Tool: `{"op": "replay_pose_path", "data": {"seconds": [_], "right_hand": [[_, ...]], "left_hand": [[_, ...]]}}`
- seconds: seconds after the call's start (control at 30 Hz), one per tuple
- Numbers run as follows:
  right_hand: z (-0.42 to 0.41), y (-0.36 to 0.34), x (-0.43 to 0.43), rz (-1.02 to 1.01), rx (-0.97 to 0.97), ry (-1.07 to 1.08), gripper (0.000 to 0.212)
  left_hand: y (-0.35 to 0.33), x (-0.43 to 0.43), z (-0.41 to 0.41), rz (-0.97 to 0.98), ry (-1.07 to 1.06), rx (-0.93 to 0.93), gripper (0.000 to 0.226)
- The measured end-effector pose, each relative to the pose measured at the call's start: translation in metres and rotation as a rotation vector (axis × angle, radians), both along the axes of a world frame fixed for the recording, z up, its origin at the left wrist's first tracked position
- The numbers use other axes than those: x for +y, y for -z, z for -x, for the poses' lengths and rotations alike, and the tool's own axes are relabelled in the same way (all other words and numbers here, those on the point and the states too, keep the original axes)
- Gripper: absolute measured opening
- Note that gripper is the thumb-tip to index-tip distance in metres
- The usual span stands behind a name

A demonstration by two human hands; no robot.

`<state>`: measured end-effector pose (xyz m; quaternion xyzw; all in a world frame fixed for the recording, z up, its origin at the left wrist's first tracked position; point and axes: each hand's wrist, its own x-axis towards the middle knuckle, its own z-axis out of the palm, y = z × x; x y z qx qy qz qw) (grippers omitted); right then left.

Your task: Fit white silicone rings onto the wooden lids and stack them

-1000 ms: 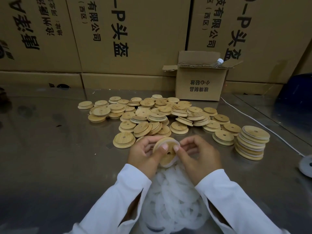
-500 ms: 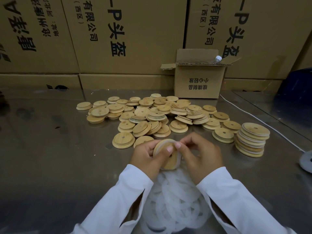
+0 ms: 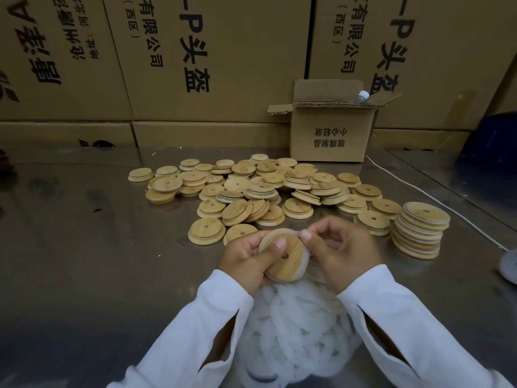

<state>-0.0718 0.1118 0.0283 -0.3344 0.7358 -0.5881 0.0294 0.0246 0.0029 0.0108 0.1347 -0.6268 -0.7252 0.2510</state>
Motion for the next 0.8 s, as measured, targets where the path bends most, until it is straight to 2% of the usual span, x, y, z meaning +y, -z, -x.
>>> {"op": "replay_pose_path", "data": {"seconds": [0.07,0.23,0.43,0.63,0.73,0.8], "right_hand": [[0.0,0.0,0.001,-0.001,0.008,-0.014,0.019],[-0.003,0.002,0.001,-0.018,0.11,-0.015,0.014],[-0.012,0.005,0.0,-0.027,0.247,0.024,0.012],[-0.015,0.005,0.0,-0.054,0.319,0.072,0.01],[-0.015,0.006,0.001,-0.109,0.313,0.103,0.014],[-0.014,0.005,0.001,-0.142,0.302,0.11,0.017]], "left_hand": [[0.0,0.0,0.0,-0.046,0.017,0.005,0.027],[0.0,0.0,0.0,-0.001,-0.05,-0.025,0.011],[0.001,0.0,0.004,-0.023,-0.171,-0.009,0.013],[0.003,-0.001,0.006,-0.059,-0.178,0.021,0.011],[0.003,0.0,0.005,-0.038,-0.139,0.018,0.026],[0.003,0.001,0.005,0.001,-0.139,0.009,0.027]]}}
